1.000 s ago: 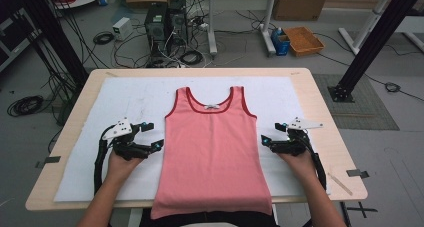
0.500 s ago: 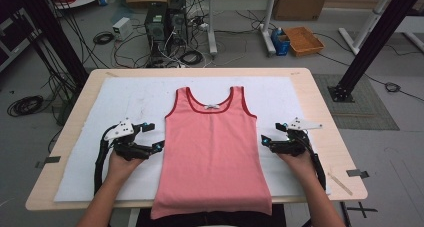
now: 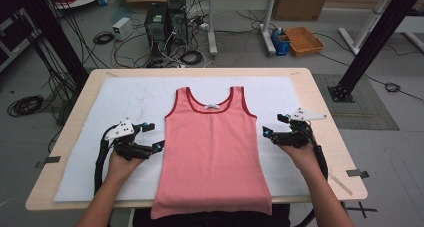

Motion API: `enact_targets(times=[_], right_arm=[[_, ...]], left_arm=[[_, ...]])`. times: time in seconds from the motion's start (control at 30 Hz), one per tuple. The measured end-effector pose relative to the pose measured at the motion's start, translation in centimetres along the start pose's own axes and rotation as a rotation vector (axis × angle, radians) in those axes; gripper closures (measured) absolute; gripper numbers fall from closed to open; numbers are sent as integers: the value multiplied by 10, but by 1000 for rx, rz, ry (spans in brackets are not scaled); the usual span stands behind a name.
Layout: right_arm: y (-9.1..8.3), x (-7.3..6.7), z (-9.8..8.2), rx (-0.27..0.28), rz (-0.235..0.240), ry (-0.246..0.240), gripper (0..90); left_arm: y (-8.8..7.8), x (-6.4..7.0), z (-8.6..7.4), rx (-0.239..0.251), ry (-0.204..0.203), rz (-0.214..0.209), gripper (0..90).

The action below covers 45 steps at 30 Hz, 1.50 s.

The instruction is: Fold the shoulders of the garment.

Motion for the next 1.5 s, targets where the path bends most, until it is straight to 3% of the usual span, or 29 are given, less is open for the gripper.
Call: enact_targets(times=[0.23, 0.33, 0.83, 1.17, 1.5], right_arm=[[18, 2, 39, -35, 16, 18, 183], [24, 5, 48, -37, 24, 37, 183], [82, 31, 103, -128, -42, 91, 183], [126, 39, 114, -187, -63, 104, 183], [168, 46, 119, -245, -85, 163, 183]], left_arm=[[0, -1, 0, 1, -4, -6, 167], [0, -1, 0, 1, -2, -3, 166], [0, -1, 0, 1, -5, -3, 166], [0, -1, 0, 3, -8, -5, 166], [0, -1, 0, 5, -10, -5, 166]])
Point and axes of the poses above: each handheld gripper's, and its own axes: y roughly forward along the jaws, z roughly out of its top, x roughly to its right, the point moved 2 cm from there along y, roughly forward along the jaws, and after that the axes turned 9 degrees about -x, right-handed, at the moved point
